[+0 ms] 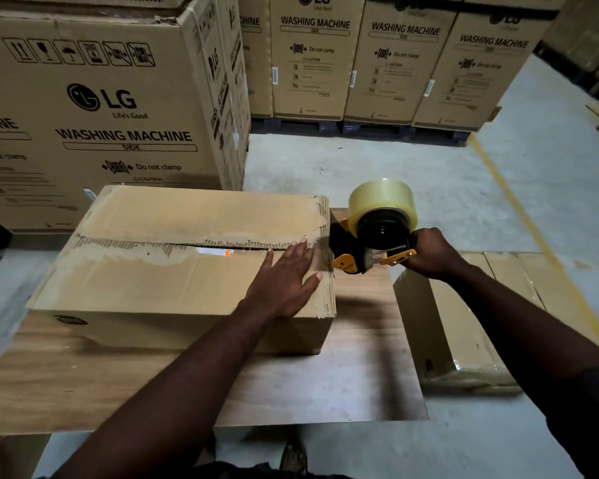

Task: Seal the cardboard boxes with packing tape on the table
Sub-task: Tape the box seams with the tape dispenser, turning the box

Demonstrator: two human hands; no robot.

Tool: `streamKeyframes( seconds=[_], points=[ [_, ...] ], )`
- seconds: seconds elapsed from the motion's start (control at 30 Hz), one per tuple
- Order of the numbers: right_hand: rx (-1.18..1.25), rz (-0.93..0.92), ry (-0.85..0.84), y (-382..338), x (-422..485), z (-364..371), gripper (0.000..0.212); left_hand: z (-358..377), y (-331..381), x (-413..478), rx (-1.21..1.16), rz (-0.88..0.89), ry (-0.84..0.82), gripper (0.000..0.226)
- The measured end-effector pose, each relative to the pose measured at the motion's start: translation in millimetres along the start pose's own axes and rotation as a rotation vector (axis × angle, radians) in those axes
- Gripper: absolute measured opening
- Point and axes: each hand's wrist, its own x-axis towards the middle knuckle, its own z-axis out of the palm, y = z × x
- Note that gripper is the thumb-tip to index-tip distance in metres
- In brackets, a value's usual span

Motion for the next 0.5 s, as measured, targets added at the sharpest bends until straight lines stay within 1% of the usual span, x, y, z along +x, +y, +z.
streamKeyframes(
  seconds=[0.1, 0.27, 0.43, 0.5],
  points=[
    [-0.073, -0.009, -0.02, 9, 1, -6, 0.049, -1, 0, -1, 0.008, 0.001, 0.001, 0.067],
    [-0.242, -0.027, -0.118, 24, 5, -9, 0.046, 1, -2, 0, 0.0, 0.009, 0.009, 0.067],
    [-0.289, -0.072, -0.146, 23, 6, 3, 0.049, 3, -1, 2, 0.002, 0.003, 0.006, 0.067],
    [-0.278, -0.069, -0.167, 18, 13, 13, 0.042, 2, 0, 2, 0.002, 0.0, 0.01, 0.066]
  ],
)
